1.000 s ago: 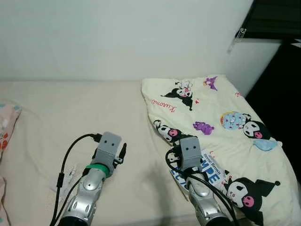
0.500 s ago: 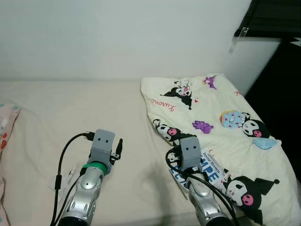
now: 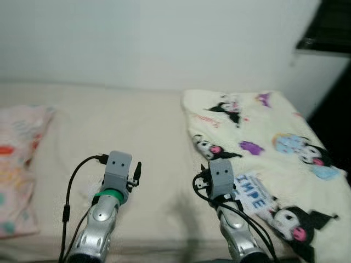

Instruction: Clean up the room

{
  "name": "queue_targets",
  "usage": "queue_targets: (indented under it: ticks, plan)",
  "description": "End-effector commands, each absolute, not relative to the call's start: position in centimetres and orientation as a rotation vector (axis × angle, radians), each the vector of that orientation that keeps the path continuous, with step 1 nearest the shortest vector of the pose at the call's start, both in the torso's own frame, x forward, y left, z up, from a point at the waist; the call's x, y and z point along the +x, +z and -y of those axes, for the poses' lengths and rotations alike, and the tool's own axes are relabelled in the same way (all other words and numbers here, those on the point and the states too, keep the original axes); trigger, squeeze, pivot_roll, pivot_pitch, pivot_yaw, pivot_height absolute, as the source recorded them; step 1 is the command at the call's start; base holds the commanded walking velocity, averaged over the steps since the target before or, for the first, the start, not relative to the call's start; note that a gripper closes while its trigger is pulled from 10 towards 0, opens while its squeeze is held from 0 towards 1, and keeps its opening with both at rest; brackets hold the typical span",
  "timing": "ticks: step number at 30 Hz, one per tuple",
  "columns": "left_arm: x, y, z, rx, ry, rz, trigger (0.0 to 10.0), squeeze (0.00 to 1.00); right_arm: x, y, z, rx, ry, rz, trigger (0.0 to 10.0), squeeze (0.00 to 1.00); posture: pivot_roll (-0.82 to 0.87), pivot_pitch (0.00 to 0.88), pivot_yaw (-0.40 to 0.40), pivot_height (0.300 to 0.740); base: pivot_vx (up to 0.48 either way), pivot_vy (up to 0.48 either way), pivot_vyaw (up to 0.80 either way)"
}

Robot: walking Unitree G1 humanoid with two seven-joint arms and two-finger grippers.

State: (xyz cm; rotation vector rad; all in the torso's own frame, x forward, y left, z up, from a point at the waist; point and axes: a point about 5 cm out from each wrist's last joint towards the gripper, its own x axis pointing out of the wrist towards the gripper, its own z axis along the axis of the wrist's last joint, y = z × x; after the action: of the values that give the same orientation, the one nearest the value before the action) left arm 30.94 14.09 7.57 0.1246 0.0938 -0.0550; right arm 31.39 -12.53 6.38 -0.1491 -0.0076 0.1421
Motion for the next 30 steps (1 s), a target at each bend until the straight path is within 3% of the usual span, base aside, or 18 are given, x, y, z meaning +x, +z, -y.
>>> queue_targets:
  ticks: [1, 22, 30]
  plan:
    - [30.96, 7.36, -13.86, 0.112, -0.059, -0.111, 10.0, 0.0, 31.05, 5.74, 12.98, -0.146, 0.129, -0.021, 10.0, 0.0, -0.01, 0.041, -0.005, 0.74, -0.398, 0.0, 0.0]
    - [31.36, 7.54, -14.51, 0.106, -0.009, -0.119, 10.0, 0.0, 31.14, 5.81, 12.87, -0.149, 0.134, -0.019, 10.0, 0.0, -0.01, 0.038, -0.005, 0.74, -0.038, 0.0, 0.0]
    - [31.31, 7.55, -14.59, 0.105, -0.008, -0.118, 10.0, 0.0, 30.97, 5.68, 12.93, -0.149, 0.132, -0.022, 10.0, 0.0, -0.01, 0.04, -0.005, 0.74, 0.0, -0.339, 0.0]
